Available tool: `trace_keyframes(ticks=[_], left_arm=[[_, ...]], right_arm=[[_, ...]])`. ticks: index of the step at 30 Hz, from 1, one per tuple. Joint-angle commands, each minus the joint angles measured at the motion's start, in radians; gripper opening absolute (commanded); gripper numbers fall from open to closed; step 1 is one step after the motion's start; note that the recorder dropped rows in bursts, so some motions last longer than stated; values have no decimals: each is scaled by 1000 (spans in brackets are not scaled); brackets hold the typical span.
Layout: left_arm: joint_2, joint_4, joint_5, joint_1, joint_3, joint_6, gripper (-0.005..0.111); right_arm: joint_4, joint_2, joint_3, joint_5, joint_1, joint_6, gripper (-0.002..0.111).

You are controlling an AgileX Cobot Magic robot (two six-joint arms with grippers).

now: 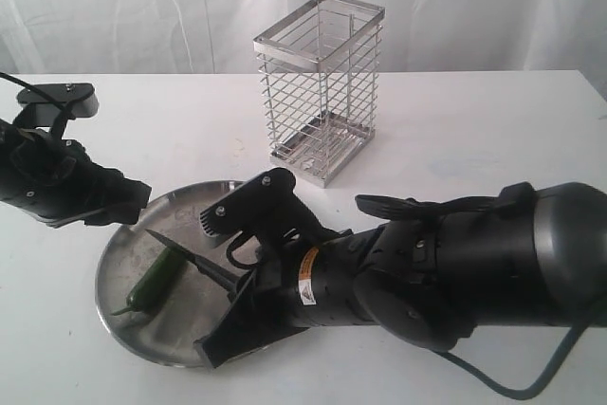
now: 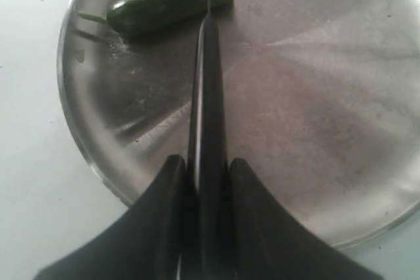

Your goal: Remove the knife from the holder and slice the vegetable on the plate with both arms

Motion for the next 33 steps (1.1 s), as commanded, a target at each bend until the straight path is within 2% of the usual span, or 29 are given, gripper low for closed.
trace_keyframes(ticks=[1,25,33], left_arm=[[-2,-11,10,4,8,3,48],[-2,-11,-2,4,8,8,48],[-2,-11,3,4,8,8,48]], right_arm=[[-6,-1,4,1,-17,1,0],[-6,-40,4,20,-15,-7,0],[-6,-16,4,32,21,-24,0]])
